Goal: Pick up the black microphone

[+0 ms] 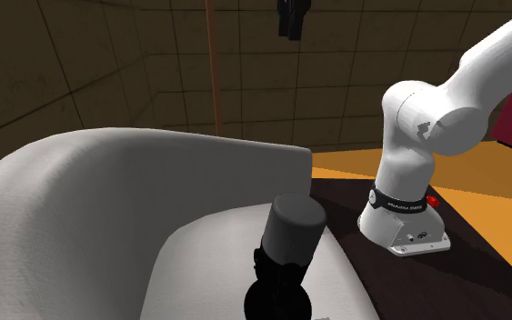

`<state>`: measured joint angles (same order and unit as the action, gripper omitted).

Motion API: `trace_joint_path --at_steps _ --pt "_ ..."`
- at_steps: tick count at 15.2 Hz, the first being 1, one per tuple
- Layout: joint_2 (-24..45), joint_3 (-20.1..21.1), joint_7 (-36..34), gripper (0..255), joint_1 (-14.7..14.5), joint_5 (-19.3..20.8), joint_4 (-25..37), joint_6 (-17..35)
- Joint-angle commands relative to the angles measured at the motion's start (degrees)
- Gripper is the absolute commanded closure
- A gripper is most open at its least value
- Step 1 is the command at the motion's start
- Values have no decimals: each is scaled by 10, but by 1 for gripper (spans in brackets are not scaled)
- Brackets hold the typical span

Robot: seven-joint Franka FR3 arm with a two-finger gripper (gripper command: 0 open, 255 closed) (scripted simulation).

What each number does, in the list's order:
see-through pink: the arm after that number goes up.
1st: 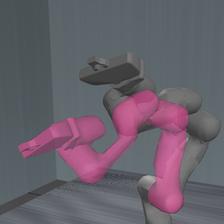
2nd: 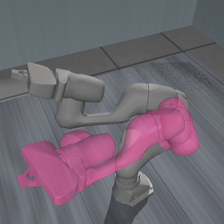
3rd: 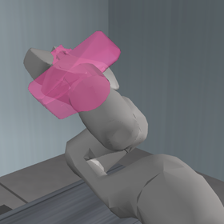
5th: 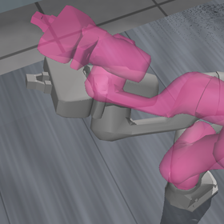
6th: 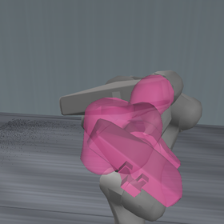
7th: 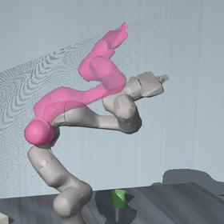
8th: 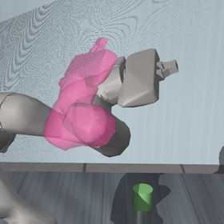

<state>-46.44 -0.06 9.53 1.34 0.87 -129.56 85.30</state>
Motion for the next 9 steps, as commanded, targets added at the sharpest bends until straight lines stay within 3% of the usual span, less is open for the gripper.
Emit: trace_joint_path --at_steps 1,9 --pt "0 0 0 0 0 0 0 0" --pt "15 72 1 0 -61 -39 -74 103"
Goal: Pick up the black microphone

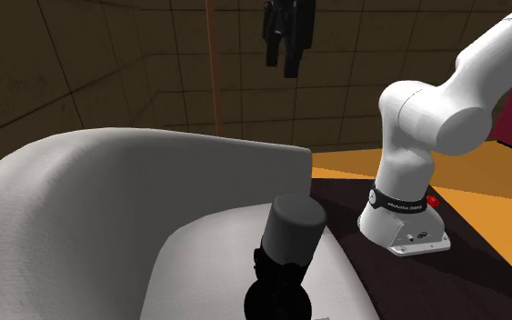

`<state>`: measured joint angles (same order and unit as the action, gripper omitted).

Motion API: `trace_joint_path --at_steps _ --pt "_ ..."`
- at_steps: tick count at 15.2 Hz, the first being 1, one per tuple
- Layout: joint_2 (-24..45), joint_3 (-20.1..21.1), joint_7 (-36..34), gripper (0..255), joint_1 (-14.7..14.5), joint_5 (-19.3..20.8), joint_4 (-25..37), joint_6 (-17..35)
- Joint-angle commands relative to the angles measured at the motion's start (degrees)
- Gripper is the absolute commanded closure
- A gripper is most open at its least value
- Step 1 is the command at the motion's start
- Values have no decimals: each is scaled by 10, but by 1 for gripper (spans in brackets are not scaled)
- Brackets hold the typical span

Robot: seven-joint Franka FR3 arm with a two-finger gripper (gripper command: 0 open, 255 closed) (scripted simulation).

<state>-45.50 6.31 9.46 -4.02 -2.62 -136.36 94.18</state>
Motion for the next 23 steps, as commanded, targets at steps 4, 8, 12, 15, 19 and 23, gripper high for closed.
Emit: trace_joint_path --at_steps 4,8,12,15,19,23 --pt "23 46 2 0 -38 -22 -34 67" --pt "48 85 2 0 -69 -37 -57 122" --pt "81 126 1 0 -97 -49 -73 178" --pt "110 158 -1 0 -116 -55 -81 221" --pt "129 175 -5 0 -124 -57 -95 256" --pt "141 182 -8 0 -124 -58 -118 291"
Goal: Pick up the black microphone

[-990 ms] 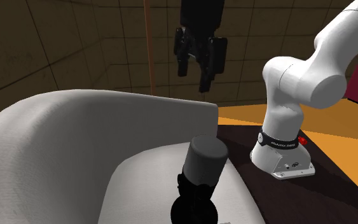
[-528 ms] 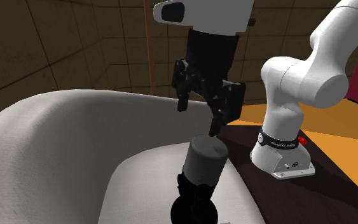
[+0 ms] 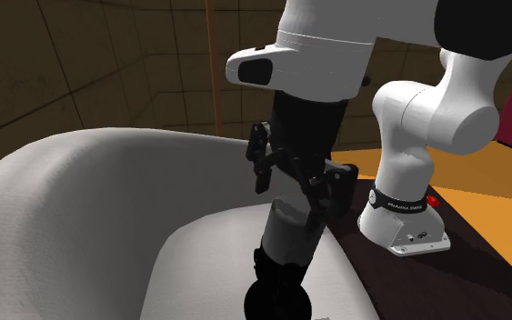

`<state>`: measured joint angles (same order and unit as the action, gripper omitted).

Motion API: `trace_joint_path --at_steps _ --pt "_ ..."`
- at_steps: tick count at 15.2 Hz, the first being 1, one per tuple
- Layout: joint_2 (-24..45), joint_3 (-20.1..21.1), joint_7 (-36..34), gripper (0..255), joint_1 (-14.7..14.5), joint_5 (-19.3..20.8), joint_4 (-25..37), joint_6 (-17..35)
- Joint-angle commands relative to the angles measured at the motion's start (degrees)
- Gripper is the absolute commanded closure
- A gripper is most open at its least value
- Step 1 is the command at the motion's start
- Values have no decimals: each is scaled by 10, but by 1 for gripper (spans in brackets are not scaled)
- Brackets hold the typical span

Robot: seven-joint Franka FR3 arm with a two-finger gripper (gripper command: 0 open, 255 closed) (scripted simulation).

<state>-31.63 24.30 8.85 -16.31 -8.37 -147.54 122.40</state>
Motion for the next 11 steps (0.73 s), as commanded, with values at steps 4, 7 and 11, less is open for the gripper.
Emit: trace_joint_path --at_steps 4,7,11 --pt "8 6 -4 255 -1 -1 -14 22" --pt "8 6 -4 255 0 -1 -15 23" --pt "8 5 -3 255 0 -1 -14 22"
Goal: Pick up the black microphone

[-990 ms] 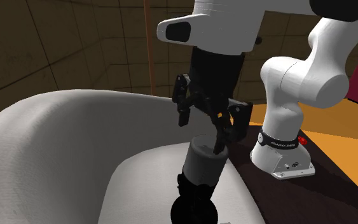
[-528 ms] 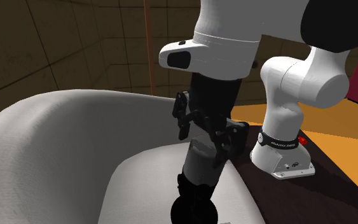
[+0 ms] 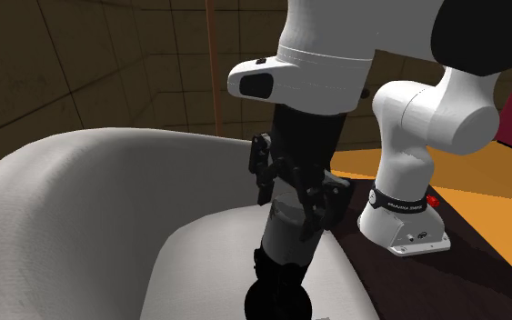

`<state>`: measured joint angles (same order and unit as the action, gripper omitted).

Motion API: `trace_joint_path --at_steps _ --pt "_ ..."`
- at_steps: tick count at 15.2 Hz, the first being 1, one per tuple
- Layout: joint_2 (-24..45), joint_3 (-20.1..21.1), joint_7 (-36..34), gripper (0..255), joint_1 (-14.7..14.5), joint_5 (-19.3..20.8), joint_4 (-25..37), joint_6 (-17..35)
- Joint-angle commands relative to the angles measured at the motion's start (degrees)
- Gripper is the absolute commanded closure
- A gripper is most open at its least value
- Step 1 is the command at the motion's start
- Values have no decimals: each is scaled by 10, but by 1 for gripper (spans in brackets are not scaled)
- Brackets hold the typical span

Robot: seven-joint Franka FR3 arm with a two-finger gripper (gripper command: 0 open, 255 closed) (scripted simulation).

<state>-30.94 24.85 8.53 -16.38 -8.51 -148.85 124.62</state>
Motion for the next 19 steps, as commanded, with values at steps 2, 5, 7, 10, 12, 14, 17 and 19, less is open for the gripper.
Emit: trace_joint_path --at_steps 2,5,7,10,12,14,17,19 --pt "1 0 0 255 0 0 -1 0" --pt "-9 -6 3 255 0 1 15 -26" --pt "-15 -9 4 255 0 2 27 -43" --pt "-22 -14 7 255 0 3 45 -68" --pt "-26 -17 8 255 0 4 57 -85" --pt "-30 -20 9 255 1 6 70 -101" --pt "-34 -25 11 255 2 8 90 -125" --pt "-34 -25 11 255 2 8 91 -127"
